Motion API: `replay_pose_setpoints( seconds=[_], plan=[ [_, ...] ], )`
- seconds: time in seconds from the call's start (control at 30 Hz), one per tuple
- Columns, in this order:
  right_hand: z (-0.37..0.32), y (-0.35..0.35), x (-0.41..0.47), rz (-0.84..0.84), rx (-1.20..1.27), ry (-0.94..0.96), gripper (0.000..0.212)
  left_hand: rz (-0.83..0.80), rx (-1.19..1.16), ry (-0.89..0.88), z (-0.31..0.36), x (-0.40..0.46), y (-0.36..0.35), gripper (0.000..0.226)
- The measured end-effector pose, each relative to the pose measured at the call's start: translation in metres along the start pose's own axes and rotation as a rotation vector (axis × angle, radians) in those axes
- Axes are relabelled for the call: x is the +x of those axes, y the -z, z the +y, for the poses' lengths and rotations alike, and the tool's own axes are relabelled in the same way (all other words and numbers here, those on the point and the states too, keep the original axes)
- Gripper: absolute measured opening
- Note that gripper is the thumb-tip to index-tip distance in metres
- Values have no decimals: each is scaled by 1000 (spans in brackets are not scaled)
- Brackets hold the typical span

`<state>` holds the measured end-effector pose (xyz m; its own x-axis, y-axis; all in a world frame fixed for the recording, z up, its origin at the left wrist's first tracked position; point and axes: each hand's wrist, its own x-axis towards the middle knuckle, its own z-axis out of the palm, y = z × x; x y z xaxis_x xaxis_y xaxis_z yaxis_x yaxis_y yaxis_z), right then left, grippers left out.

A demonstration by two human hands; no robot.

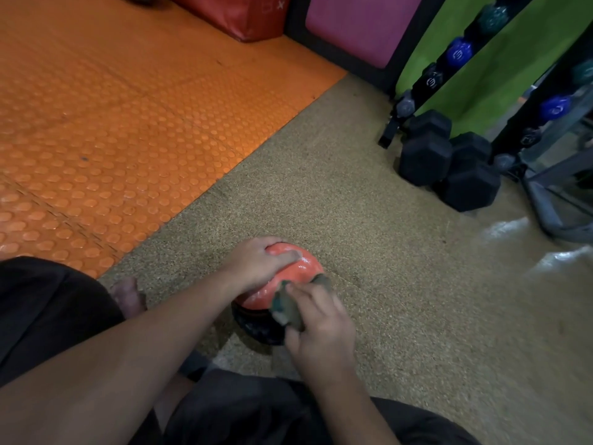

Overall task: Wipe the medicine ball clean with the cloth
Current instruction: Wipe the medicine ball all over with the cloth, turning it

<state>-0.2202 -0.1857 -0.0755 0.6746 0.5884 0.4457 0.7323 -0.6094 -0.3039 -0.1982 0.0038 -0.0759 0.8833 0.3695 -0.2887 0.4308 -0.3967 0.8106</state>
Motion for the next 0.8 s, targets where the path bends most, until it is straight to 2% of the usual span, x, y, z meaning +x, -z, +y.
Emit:
replay_pose_setpoints(
  seconds=[0.1, 0.13, 0.17, 0.2, 0.3, 0.37, 0.4, 0.47, 0.53, 0.57, 0.6, 0.63, 0.73, 0.8],
  plan=[
    [18, -2, 13, 197, 156, -408, 40, -12, 33, 1, 1, -2, 0, 71],
    [15, -3, 12, 236, 182, -508, 37, -20, 50, 0, 3, -3, -1, 68],
    [8, -4, 9, 248, 163, -520, 38, -23, 66, -3, 5, -3, -1, 64],
    [0, -6, 4, 224, 130, -445, 41, -16, 70, -3, 6, -2, -1, 61],
    [-24, -5, -14, -7, 24, -6, 53, -4, 29, 4, 5, -2, -1, 60],
    [-17, -2, -8, -71, -57, 121, 57, -6, 4, 1, 4, -2, 0, 70],
    [-8, -2, -5, -36, -48, 71, 54, 2, -2, 1, 4, -2, -1, 75],
    [11, -1, 4, 115, 50, -235, 42, -10, 14, 2, 5, -4, 0, 80],
    [24, -3, 9, 245, 171, -591, 28, -38, 65, 5, 8, -6, 0, 71],
    [23, -5, 8, 282, 188, -669, 25, -43, 88, 7, 9, -5, -1, 65],
    [17, -6, 7, 300, 178, -642, 26, -42, 94, 5, 10, -4, -1, 62],
    [9, -7, 3, 280, 163, -526, 30, -29, 77, 2, 10, -2, -1, 60],
    [-29, -9, -14, -45, -28, 11, 44, 0, 17, 5, 5, 2, -1, 55],
    [-37, -12, -17, -152, -100, 163, 52, -10, 10, -2, 3, 2, -2, 58]
  ],
)
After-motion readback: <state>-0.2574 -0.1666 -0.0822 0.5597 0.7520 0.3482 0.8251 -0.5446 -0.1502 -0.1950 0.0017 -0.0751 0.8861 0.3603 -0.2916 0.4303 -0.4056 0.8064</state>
